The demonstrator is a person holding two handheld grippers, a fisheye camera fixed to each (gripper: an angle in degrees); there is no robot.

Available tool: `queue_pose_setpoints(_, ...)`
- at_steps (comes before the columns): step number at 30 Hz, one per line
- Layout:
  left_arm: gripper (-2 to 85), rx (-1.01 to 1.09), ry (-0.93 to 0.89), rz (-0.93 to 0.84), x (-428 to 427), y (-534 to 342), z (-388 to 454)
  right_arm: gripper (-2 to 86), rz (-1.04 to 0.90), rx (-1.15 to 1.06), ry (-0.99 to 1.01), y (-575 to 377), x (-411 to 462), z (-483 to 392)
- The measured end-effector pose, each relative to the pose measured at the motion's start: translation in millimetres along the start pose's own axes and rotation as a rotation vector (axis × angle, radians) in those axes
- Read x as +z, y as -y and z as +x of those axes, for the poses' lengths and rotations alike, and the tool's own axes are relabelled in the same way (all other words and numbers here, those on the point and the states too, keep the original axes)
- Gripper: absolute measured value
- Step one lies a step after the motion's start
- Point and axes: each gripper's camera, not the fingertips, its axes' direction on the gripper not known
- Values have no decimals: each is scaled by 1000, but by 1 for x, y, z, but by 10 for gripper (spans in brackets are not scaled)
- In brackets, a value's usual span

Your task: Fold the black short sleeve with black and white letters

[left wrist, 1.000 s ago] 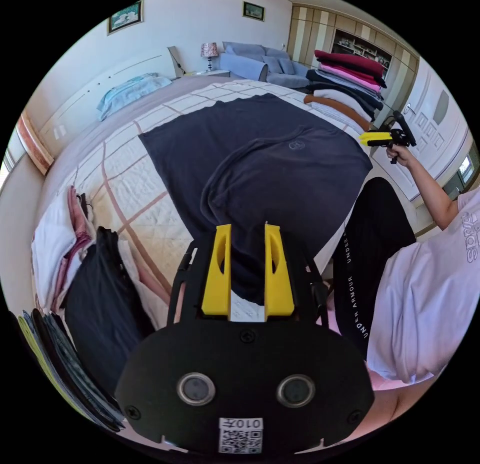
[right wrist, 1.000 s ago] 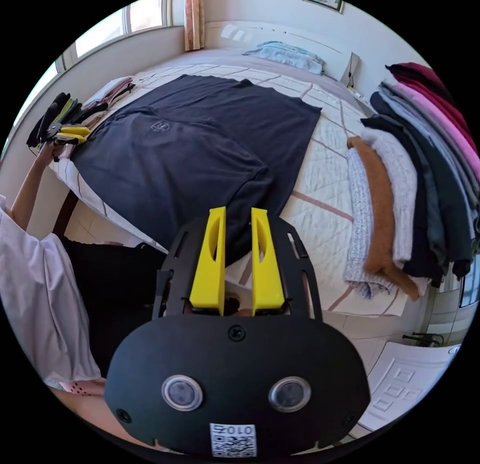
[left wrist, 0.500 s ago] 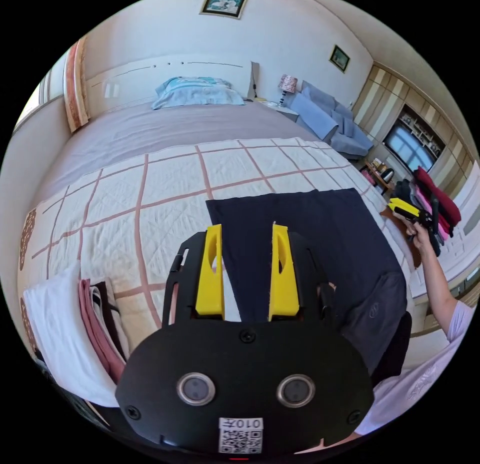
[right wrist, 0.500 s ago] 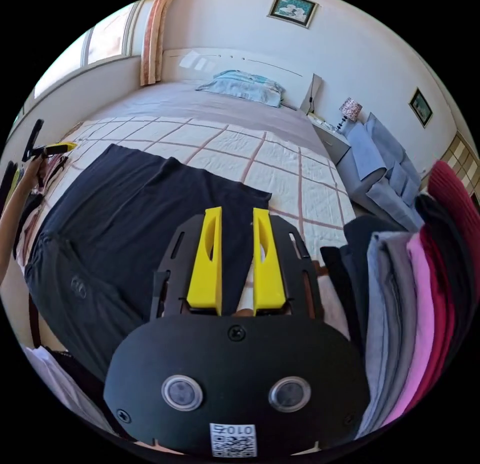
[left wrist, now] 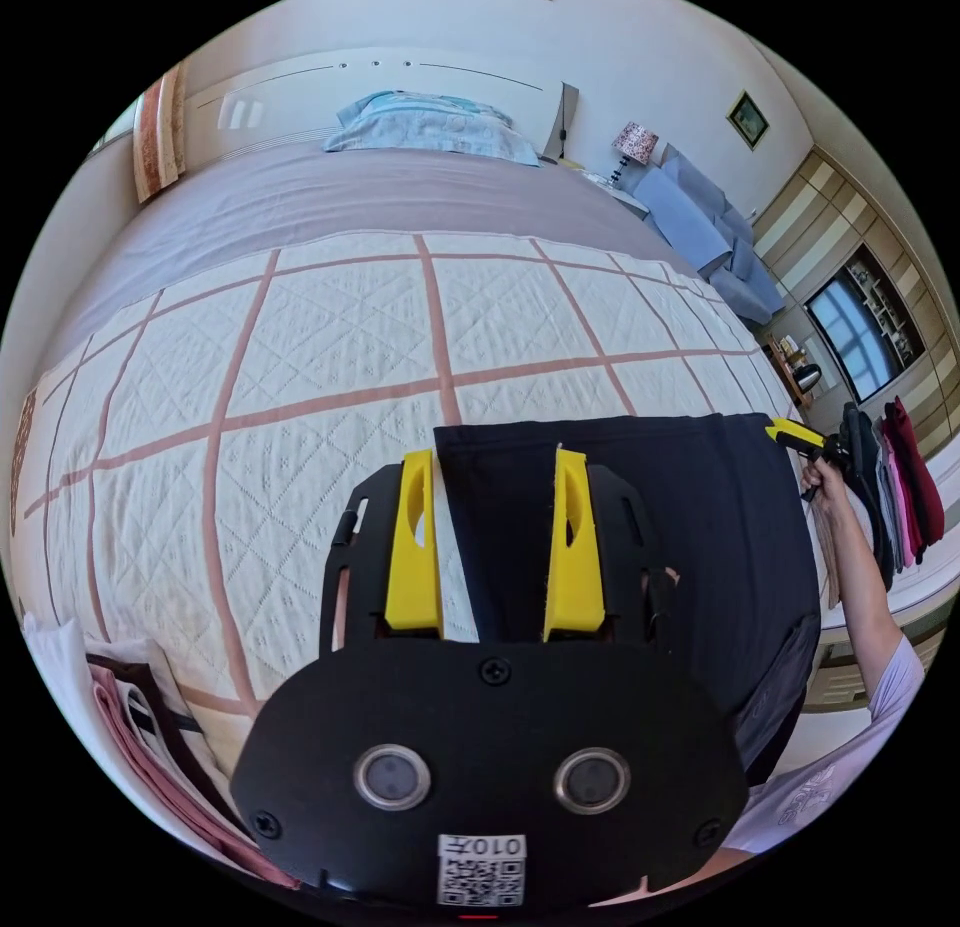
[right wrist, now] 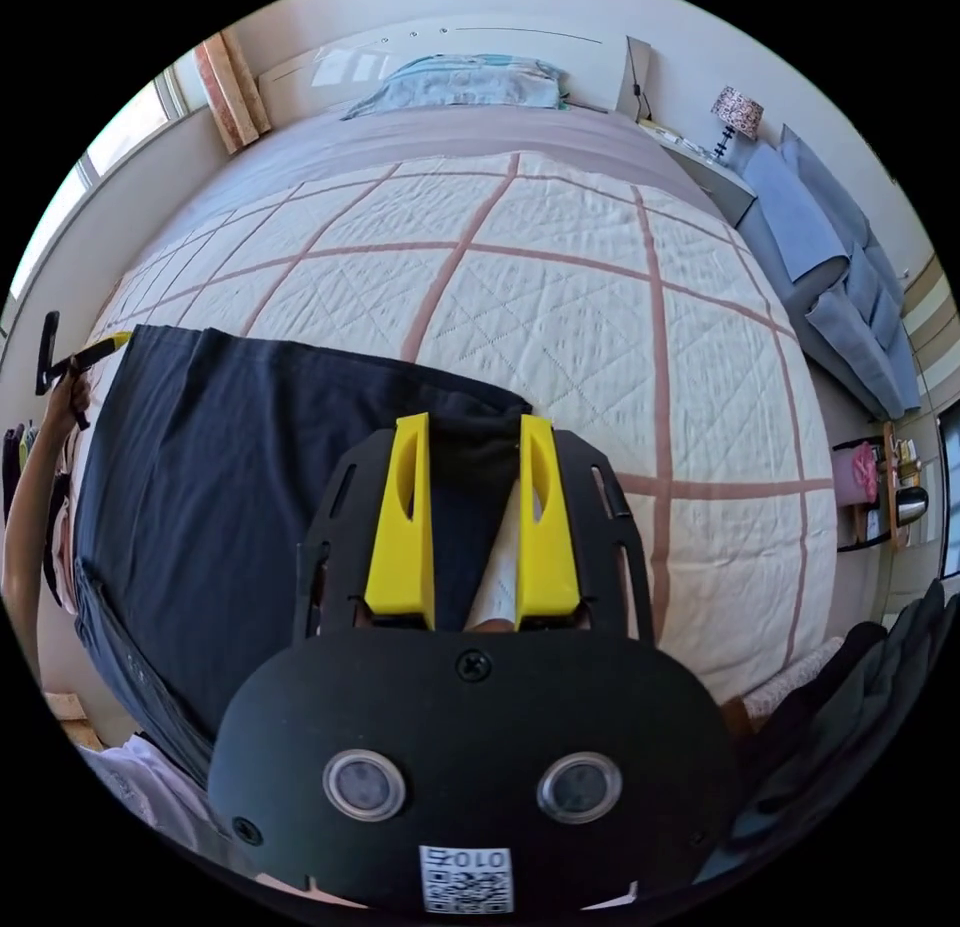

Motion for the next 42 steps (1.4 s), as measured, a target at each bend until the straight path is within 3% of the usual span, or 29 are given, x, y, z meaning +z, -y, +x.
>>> queue_pose_setpoints(7,134,39,139,-60,6,11,1,29,32,-91,-115,-15,-5,-27)
queue_pose_setpoints(10,129,-48,178,49,-12,8,-9,20,34,-85,-118,-18,-9,-30)
queue_pose_setpoints(13,127,-42,106,-77,6,15,-15,16,20,-84,-120,-20,-10,-32)
queue_pose_setpoints(18,92,-58,205,-72,5,4,-11,14,15,-79,-136,-26,-8,-34)
queue_pose_setpoints(24,12,20,42,155,-34,-36,-11,16,84,-70,-173,-42,-31,-36)
queue_pose_setpoints(34,-1,318,-339,569,-195,-200,-1,20,395,-211,-139,-169,-163,-49)
queue_pose_setpoints(39,-1,560,-367,559,-257,-343,35,28,600,-353,53,-332,-223,-50)
queue_pose_setpoints(42,-1,627,-419,415,-245,-427,42,31,459,-331,191,-399,-193,-39)
